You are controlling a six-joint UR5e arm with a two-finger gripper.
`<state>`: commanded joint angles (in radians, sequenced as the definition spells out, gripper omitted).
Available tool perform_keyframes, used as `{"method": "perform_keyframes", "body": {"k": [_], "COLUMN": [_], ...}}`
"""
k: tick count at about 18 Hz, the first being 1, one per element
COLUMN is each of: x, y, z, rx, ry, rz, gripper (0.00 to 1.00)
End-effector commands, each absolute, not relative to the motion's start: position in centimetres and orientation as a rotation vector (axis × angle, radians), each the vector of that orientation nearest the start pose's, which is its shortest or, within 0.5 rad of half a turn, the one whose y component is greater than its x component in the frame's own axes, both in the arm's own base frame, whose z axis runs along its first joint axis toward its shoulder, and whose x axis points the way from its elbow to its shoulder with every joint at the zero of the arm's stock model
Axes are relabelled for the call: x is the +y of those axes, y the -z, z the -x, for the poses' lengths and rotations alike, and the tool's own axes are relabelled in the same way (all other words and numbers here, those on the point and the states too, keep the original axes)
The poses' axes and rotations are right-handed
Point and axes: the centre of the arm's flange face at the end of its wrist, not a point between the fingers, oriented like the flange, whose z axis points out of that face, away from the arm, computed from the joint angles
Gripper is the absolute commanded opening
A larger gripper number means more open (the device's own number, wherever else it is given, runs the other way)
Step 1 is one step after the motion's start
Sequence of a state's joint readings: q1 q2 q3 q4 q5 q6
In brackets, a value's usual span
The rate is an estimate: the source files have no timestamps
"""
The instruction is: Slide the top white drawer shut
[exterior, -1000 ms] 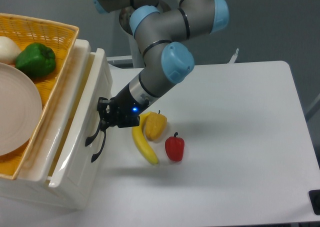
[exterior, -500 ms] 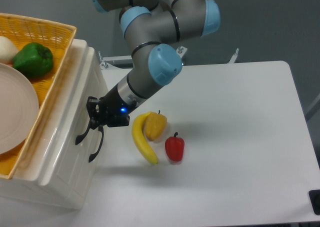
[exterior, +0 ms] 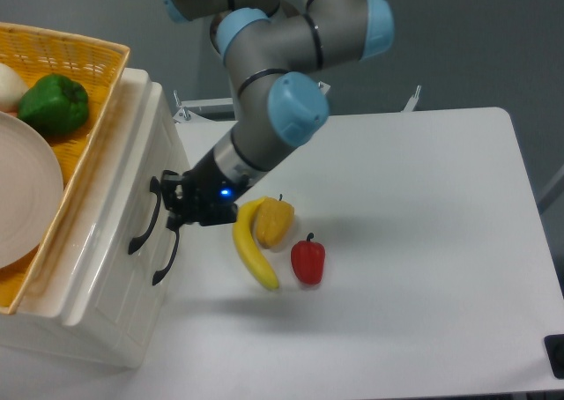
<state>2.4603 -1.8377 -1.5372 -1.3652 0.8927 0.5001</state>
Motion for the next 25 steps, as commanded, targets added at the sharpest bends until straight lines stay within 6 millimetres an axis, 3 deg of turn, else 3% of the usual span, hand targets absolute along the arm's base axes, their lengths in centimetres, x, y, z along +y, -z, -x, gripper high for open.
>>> {"method": "perform_keyframes", "body": {"k": [4, 9, 14, 17, 19, 22, 25], "x": [49.2, 44.6, 38.8, 35.2, 33.8, 31.9, 31.2], "y": [-41.5, -40.7, -39.7, -38.4, -37.6, -36.7, -35.0], "z": [38.8, 43.5, 48.7, 51.5, 52.9, 55.2, 57.0], "rx": [-0.595, -0.544, -0.473, -0.417, -0.358, -0.337, -0.236], "ry": [0.639, 0.483, 0.342, 0.277, 0.242, 0.126, 0.01], "rz": [2.553, 2.63, 2.705, 2.765, 2.801, 2.845, 2.935], "gripper": [0.28, 0.41, 0.54, 0.73, 1.0, 1.0, 1.0]}}
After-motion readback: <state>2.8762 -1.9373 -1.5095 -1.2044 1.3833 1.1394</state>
